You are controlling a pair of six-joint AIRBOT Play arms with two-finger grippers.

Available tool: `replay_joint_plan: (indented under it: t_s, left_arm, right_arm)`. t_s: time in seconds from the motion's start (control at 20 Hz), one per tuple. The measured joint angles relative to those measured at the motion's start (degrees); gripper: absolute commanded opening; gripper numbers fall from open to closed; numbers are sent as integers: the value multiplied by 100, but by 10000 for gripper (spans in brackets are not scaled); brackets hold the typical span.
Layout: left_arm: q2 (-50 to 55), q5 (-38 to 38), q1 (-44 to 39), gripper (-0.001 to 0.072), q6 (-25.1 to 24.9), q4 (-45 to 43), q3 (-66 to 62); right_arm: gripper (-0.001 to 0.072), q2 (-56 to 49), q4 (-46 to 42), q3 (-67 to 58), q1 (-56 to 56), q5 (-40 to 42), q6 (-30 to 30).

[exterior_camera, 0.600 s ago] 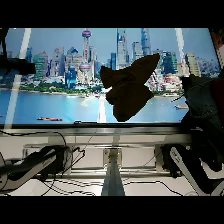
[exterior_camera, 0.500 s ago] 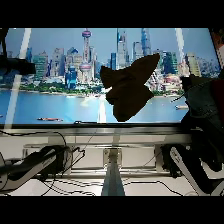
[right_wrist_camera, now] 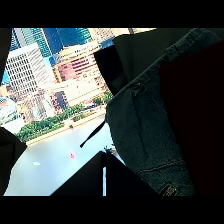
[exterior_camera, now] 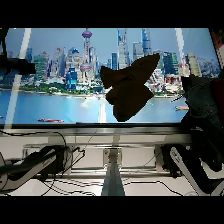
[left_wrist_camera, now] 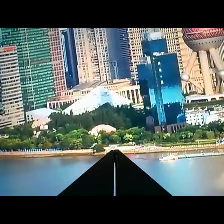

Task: Fold the clothes and pants, and hang the long-sleeved shirts on hangers.

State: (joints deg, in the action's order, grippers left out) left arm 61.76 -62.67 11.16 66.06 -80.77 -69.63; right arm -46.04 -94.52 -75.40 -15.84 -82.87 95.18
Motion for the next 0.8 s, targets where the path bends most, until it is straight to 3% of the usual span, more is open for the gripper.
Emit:
replay_joint_plan:
  t_s: [0.45,0.75,0.8]
  left_arm:
    - [0,2,0,18,2,42,0]
    - [79,52,0,40,2,1207,0]
    - [140,50,-11,238,2,1585,0]
  right_arm:
    - [12,-7,275,0,0,466,2]
    - [11,-197,715,151,0,448,-260]
    - [11,-243,866,256,0,402,-459]
